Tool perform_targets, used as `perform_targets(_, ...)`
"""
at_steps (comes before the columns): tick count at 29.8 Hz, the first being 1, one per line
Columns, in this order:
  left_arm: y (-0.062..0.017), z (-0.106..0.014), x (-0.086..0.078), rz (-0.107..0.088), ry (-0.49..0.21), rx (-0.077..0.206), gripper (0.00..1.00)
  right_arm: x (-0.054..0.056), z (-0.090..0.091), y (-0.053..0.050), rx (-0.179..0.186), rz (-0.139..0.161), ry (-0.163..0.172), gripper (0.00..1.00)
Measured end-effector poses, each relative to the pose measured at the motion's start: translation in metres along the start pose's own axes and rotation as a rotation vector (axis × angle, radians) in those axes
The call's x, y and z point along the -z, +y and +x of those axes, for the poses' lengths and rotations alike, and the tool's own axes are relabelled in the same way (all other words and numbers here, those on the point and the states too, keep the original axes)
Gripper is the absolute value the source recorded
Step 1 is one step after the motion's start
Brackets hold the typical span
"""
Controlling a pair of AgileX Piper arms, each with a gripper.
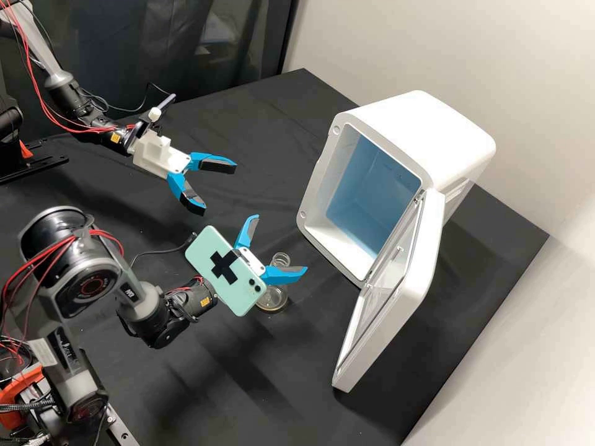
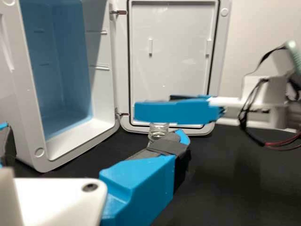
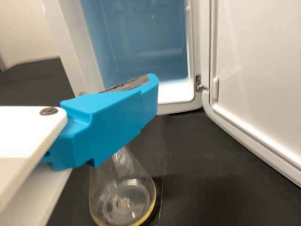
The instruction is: Take the flask out of the incubator
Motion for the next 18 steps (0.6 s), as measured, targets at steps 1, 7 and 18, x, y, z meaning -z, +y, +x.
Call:
perform_targets(1, 0.0004, 0.000, 0.001, 0.001, 0.006, -0.002, 1.00, 0.001, -0.002, 0.003, -0.013, 0.010, 0.004, 1.00)
perform_targets(7, 0.0041, -0.003, 0.004, 0.014, 0.015, -0.018, 1.00, 0.003, -0.006, 0.012, -0.049, 0.047, 0.019, 1.00)
perform_targets(18, 0.0140, -0.006, 0.000, -0.003, -0.005, -0.080, 1.00, 0.003, -0.007, 0.012, -0.050, 0.052, 0.023, 1.00)
